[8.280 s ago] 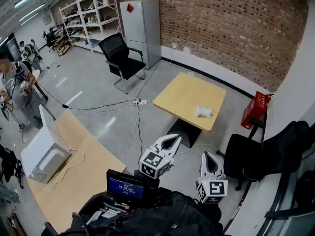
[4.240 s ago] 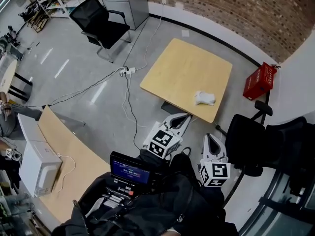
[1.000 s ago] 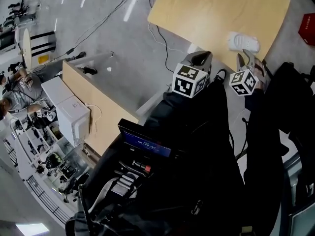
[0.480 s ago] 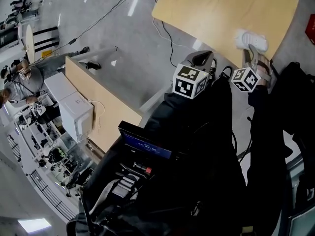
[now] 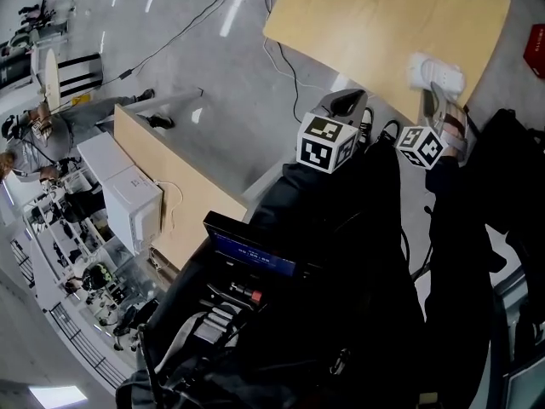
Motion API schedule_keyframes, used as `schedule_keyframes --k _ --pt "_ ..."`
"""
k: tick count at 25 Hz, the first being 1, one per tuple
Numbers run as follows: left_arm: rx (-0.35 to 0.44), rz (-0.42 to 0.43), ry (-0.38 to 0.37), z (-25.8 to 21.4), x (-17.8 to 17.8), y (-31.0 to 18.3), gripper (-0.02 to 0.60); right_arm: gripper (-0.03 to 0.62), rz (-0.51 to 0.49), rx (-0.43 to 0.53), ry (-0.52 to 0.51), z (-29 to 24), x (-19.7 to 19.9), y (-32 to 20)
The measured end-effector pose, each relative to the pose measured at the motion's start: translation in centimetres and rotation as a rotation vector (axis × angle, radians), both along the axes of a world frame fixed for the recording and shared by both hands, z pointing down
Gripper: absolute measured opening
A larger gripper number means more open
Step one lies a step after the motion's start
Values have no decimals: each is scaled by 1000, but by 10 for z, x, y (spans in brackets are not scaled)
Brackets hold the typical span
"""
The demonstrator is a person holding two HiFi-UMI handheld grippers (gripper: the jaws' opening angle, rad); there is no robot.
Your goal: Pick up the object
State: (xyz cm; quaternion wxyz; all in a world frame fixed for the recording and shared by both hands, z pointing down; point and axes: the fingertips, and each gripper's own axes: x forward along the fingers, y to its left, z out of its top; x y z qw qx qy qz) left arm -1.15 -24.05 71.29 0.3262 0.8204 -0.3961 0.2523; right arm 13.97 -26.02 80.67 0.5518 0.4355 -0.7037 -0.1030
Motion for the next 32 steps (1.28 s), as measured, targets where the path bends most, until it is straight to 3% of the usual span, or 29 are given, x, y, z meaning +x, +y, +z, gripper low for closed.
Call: schedule_keyframes --k 6,18,24,32 --pt "60 14 35 -25 9 -14 -3 110 54 132 -42 -61 2 -4" --pt "301 61 152 -166 45 -38 -3 110 139 451 -143 -270 2 9" --pt "397 76 194 -213 59 -51 -3 110 189 521 -202 -326 11 11" --pt "528 91 238 -277 67 -65 -3 110 248 610 -365 -391 19 12"
